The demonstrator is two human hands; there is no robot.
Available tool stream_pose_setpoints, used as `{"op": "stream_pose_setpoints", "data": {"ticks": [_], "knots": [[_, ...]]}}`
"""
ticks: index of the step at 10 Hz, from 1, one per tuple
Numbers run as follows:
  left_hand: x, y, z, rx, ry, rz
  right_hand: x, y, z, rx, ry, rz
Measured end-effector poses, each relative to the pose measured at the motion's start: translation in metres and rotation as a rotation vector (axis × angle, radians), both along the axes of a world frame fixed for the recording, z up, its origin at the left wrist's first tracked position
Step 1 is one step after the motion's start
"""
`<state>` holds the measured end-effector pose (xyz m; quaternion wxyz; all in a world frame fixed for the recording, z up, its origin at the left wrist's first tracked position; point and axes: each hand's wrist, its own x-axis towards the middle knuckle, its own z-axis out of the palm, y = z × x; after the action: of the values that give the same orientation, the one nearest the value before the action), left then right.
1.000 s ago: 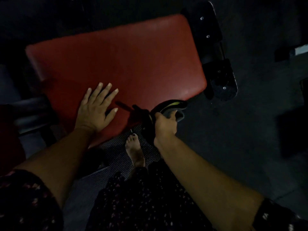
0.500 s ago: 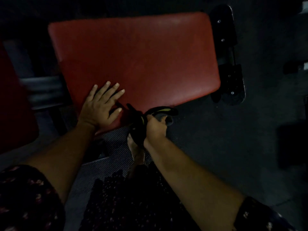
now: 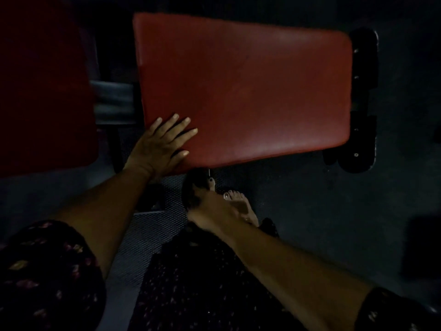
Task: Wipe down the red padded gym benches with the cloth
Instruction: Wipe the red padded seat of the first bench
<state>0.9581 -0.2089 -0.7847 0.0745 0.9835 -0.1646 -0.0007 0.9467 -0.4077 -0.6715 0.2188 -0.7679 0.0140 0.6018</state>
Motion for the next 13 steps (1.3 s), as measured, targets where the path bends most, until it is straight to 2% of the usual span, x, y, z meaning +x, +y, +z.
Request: {"op": "stream_pose_setpoints", "data": {"ticks": [1, 2, 3, 4, 5, 6, 7, 8, 9, 10, 11, 12, 13], "knots": [[-0.003, 0.005, 0.003, -0.020, 0.011, -0.008, -0.015, -0.019, 0.019, 0.144, -0.644, 0.897], [-0.002, 0.009, 0.004, -0.021, 0.033, 0.002, -0.009, -0.037, 0.005, 0.284, -0.957, 1.248], [-0.005, 0.007, 0.008, -0.012, 0.078, 0.047, 0.037, -0.049, -0.038, 0.409, -1.163, 1.617], [-0.006, 0.007, 0.011, -0.016, 0.117, 0.062, 0.073, -0.061, -0.055, 0.422, -1.269, 1.838], [-0.010, 0.008, 0.018, 0.003, 0.274, 0.088, 0.092, -0.087, -0.065, 0.504, -1.324, 2.060], [-0.011, 0.010, 0.018, 0.024, 0.307, 0.100, 0.084, -0.074, -0.058, 0.556, -1.361, 1.924], [-0.011, 0.004, 0.020, -0.049, 0.278, 0.133, 0.053, -0.016, -0.059, 0.690, -1.386, 1.730], [-0.012, 0.003, 0.021, -0.099, 0.265, 0.132, 0.031, 0.013, -0.062, 0.676, -1.376, 1.703], [-0.010, 0.004, 0.025, -0.105, 0.299, 0.110, 0.038, -0.001, -0.061, 0.626, -1.275, 1.691], [-0.009, 0.004, 0.027, -0.056, 0.337, 0.114, 0.063, -0.038, -0.061, 0.613, -1.245, 1.762], [-0.009, 0.000, 0.036, 0.002, 0.455, 0.168, 0.097, -0.072, -0.056, 0.553, -1.301, 2.006], [-0.008, -0.003, 0.039, -0.016, 0.467, 0.196, 0.096, -0.052, -0.051, 0.544, -1.267, 2.034], [-0.008, -0.003, 0.038, 0.030, 0.503, 0.199, 0.056, -0.004, -0.055, 0.600, -1.286, 2.061]]}}
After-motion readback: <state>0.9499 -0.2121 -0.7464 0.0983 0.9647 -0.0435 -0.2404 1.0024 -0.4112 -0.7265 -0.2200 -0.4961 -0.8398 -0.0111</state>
